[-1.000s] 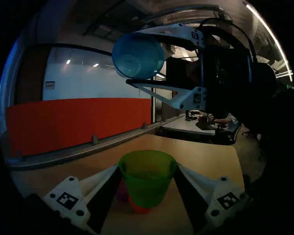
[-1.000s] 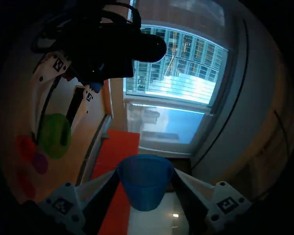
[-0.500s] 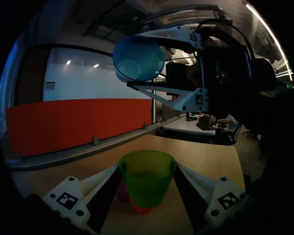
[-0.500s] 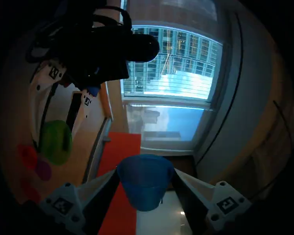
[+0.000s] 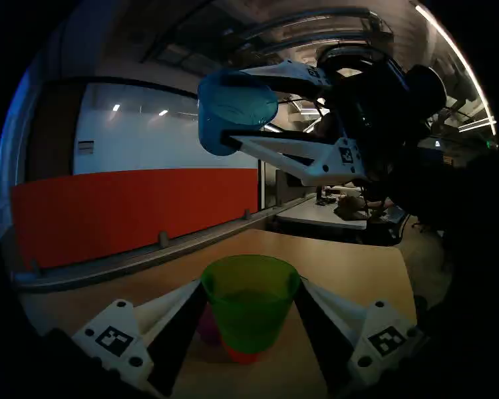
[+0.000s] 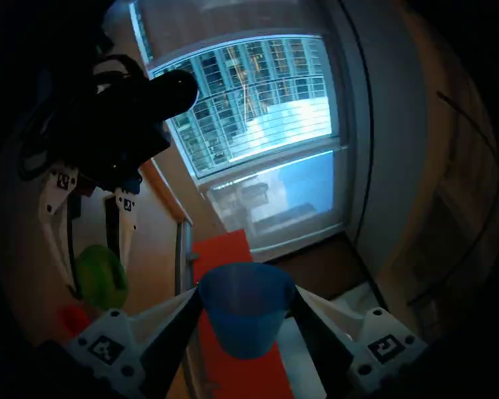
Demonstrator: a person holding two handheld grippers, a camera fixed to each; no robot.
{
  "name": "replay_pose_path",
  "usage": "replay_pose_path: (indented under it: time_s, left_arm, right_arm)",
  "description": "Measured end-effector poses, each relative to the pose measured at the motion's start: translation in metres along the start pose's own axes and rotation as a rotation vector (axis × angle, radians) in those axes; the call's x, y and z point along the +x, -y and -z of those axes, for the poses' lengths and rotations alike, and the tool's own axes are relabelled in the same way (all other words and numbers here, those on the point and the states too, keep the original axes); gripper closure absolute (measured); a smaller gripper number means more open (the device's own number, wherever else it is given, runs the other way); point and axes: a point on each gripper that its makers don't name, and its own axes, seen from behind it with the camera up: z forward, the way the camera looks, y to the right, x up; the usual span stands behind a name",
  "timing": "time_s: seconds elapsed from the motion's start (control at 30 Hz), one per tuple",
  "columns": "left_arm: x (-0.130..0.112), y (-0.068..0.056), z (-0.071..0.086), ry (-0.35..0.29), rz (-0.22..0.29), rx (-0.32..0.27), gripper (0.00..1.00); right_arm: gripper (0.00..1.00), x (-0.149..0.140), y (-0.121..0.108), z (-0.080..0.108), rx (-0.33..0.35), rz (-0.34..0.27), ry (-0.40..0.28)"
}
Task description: Pour water
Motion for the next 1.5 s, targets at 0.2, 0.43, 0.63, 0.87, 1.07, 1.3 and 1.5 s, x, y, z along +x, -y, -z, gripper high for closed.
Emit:
replay_pose_path:
  time_s: [0.2,0.43,0.63,0.87,1.07,1.3,1.5]
  left_arm:
    - [0.002,0.0,0.0,-0.002,0.0,0.001,0.13]
    - [0.003,-0.001,0.0,-0.001,-0.003,0.004,0.13]
    - [0.003,-0.001,-0.001,-0.002,-0.005,0.005,0.13]
    - [0.005,0.0,-0.001,-0.003,-0.011,0.008,0.13]
    - [0.005,0.001,0.0,-0.006,-0.01,0.013,0.13]
    - [0.006,0.002,0.001,-0.005,-0.013,0.017,0.13]
    - [0.007,0.003,0.003,-0.006,-0.016,0.022,0.13]
  right_arm:
    - [0.09,-0.001,-0.001,0.005,0.002,-0.158,-0.004]
    - [0.09,0.004,0.005,0.012,0.022,-0.356,-0.011]
    - [0.09,0.012,0.009,0.015,0.048,-0.543,-0.028]
    - [0.09,0.02,0.014,0.016,0.085,-0.747,-0.031]
    - [0.09,0.028,0.016,0.014,0.129,-0.93,-0.044]
    - [0.09,0.024,0.012,0.013,0.14,-1.051,-0.04]
    - [0.09,0.017,0.013,0.014,0.138,-1.083,-0.019]
